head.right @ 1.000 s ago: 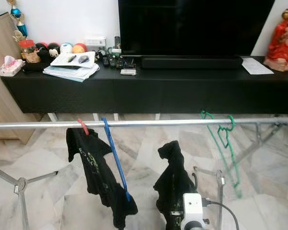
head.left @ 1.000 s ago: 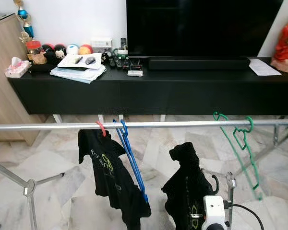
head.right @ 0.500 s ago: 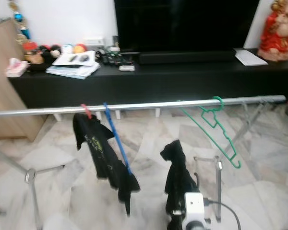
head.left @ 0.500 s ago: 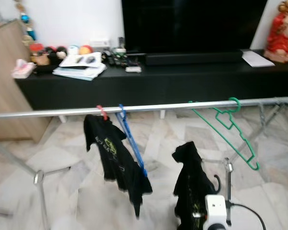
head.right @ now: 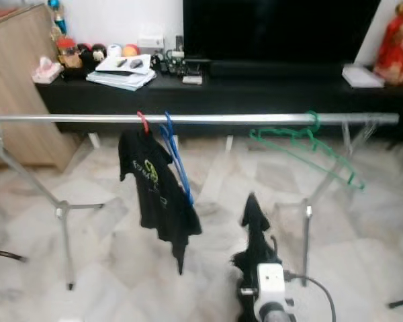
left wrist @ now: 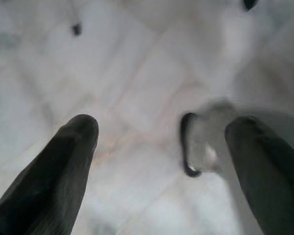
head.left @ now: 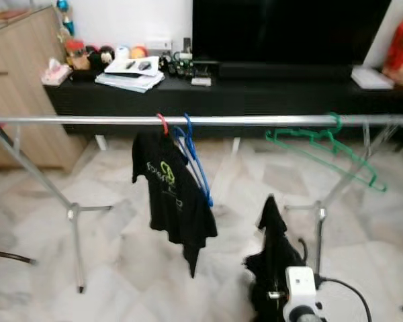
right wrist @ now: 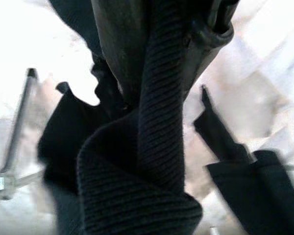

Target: Hang hanger

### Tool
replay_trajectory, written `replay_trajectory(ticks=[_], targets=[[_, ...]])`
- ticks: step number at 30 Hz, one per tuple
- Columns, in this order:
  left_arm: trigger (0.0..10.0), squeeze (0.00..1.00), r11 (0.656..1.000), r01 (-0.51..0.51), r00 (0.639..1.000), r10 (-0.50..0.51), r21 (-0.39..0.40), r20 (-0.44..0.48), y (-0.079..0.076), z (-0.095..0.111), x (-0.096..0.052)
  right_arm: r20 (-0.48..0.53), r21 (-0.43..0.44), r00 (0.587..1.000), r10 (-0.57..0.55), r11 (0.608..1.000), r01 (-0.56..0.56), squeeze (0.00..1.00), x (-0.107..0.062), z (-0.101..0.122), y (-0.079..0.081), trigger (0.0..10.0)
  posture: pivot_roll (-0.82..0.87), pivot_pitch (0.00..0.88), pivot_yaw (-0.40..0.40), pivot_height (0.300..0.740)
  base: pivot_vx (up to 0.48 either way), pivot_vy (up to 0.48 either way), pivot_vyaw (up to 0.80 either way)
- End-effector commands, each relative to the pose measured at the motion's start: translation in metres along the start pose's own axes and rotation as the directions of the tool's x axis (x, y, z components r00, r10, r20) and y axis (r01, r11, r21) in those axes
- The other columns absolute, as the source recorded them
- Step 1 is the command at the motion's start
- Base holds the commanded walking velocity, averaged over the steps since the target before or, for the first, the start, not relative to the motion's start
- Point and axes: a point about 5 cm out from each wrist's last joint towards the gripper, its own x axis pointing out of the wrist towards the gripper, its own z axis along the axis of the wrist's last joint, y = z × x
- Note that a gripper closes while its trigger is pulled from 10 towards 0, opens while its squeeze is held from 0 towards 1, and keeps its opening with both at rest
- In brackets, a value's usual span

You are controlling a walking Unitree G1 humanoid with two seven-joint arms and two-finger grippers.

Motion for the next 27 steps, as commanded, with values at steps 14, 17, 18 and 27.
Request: replay_trajectory(ticks=[14,17,18,27], targets=[[10.0,0.00,1.000,0.006,1.000,-0.006,0.005,-0.012,-0.0002,-0.0003,0.0005,0.006,0.010,1.000,0.006,1.000,-0.006,0.00,0.0000,0.0001,0.0036,10.0,-0.14,0.057,0.017,0.740,-0.313,0.000,0.00],[10.0,0.00,1.000,0.006,1.000,-0.006,0.005,-0.012,0.0000,0.0000,0.0007,0.005,0.012,1.000,0.004,1.000,-0.004,0.00,0.0002,0.0002,0.0035,10.0,-0.14,0.057,0.018,0.740,-0.315,0.000,0.00],[10.0,0.00,1.000,0.006,1.000,-0.005,0.006,-0.011,0.0001,0.0001,0.0007,0.006,0.012,1.000,0.004,1.000,-0.004,0.00,0.0003,0.0005,0.0034,10.0,-0.14,0.057,0.018,0.740,-0.315,0.000,0.00],[10.0,0.00,1.000,0.008,1.000,-0.008,0.006,-0.010,0.0003,0.0004,0.0008,0.005,0.013,1.000,0.005,1.000,-0.005,0.00,0.0006,0.0006,0.0037,10.0,-0.13,0.054,0.018,0.740,-0.315,0.000,0.00]])
